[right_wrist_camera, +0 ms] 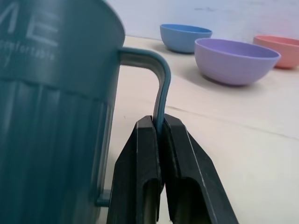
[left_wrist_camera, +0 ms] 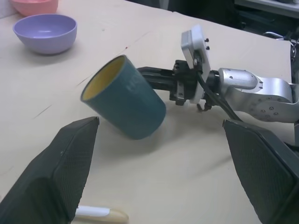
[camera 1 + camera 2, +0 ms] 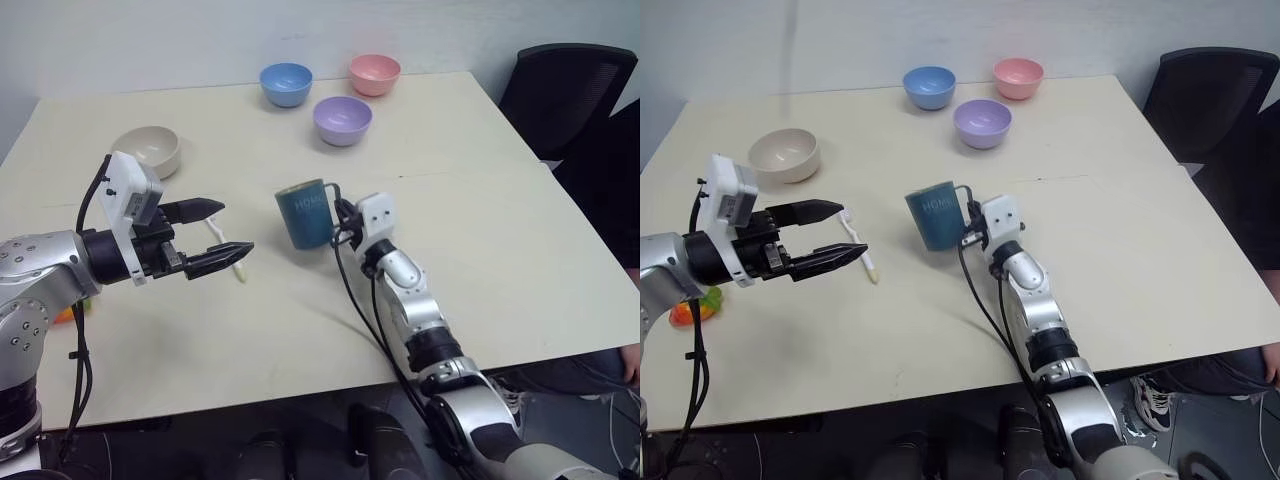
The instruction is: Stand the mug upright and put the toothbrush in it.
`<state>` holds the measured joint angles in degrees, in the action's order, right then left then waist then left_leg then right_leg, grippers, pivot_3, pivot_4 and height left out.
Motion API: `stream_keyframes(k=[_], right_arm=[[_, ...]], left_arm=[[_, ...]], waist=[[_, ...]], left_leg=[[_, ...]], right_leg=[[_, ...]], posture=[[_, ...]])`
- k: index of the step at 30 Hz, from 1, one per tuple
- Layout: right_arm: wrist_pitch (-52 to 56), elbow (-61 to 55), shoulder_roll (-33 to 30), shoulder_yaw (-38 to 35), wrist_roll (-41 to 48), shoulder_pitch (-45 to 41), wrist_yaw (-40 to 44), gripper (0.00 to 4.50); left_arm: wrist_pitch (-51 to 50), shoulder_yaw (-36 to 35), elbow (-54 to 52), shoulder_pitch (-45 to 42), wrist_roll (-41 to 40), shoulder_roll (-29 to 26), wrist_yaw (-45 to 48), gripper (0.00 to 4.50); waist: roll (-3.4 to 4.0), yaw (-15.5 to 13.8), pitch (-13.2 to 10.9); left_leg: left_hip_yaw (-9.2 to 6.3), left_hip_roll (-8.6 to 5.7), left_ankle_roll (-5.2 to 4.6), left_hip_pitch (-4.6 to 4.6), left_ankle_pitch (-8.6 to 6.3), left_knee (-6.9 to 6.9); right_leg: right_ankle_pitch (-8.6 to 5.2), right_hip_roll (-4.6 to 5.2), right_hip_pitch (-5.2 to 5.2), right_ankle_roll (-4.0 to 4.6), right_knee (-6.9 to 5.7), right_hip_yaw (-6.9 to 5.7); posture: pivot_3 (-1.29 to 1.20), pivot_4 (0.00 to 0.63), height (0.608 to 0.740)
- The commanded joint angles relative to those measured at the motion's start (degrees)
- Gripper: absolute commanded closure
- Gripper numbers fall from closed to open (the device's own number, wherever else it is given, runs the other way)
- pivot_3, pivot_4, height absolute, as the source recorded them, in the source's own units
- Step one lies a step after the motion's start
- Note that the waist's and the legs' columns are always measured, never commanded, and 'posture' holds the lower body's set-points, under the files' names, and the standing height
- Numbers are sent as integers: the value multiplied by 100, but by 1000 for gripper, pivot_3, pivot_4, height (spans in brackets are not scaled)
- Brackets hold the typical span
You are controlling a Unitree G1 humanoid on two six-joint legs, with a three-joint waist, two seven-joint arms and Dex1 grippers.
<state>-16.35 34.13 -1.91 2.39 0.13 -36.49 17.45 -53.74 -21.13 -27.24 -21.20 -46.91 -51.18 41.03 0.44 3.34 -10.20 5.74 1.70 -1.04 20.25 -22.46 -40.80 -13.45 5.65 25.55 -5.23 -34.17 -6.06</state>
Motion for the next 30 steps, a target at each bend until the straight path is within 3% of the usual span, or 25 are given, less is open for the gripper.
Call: stream_keyframes(k=[1,6,9,16,18,23,26,28,30], right_arm=[[-272,-161,-126,130,-145,175,47,4474],[-389,-481,-274,272,-213,578,132,4474],[-113,-950,-364,280,2,892,349,3763],[564,-1987,-698,440,-164,1459,536,1461],[846,-2395,-862,417,-174,1614,590,1011],[2033,-3947,-1499,246,220,2185,1084,1011],[3216,-5077,-2006,-141,910,2423,1431,1011],[4720,-5919,-2421,-844,2360,2593,1669,1011],[5876,-6578,-2781,-1613,4082,2779,1761,662]], left_arm=[[97,79,-58,-131,-44,-118,95,0],[152,351,53,-287,-14,-101,227,0],[234,536,184,-413,96,-98,299,0],[328,711,359,-558,171,-103,403,0],[332,698,365,-519,180,-126,429,0],[238,434,295,-249,165,-179,325,0],[-138,52,262,-79,-48,-175,12,0],[-836,-152,434,-152,-202,-38,-636,0],[-1340,-148,675,-494,-132,492,-1592,0]], waist=[[0,-1,0],[-1,-22,1],[-2,-27,1],[-1,-32,1],[-1,-38,1],[-1,-122,0],[0,-175,-1],[-1,-200,-3],[-1,-292,-2]], left_leg=[[3,0,0,-3,0,0],[3,2,1,-8,0,0],[2,2,1,-8,0,0],[2,4,1,-8,-1,0],[3,4,1,-6,-1,0],[3,3,1,-6,-1,-1],[2,5,0,-4,-1,-1],[2,5,-1,-2,-2,-7],[-8,3,-7,-5,-4,-10]], right_leg=[[0,0,0,0,-2,4],[-1,1,-3,2,-5,6],[-2,1,-3,3,-5,7],[-3,0,-3,6,-7,6],[-4,0,-2,6,-7,7],[-4,1,-2,7,-6,7],[-4,1,0,7,-6,7],[-4,2,0,7,-7,8],[-4,11,-7,7,-13,10]], posture=[[0,150,740],[0,150,740],[0,150,740],[0,150,740],[0,150,740],[0,150,740],[0,150,740],[0,150,740],[0,150,740]])
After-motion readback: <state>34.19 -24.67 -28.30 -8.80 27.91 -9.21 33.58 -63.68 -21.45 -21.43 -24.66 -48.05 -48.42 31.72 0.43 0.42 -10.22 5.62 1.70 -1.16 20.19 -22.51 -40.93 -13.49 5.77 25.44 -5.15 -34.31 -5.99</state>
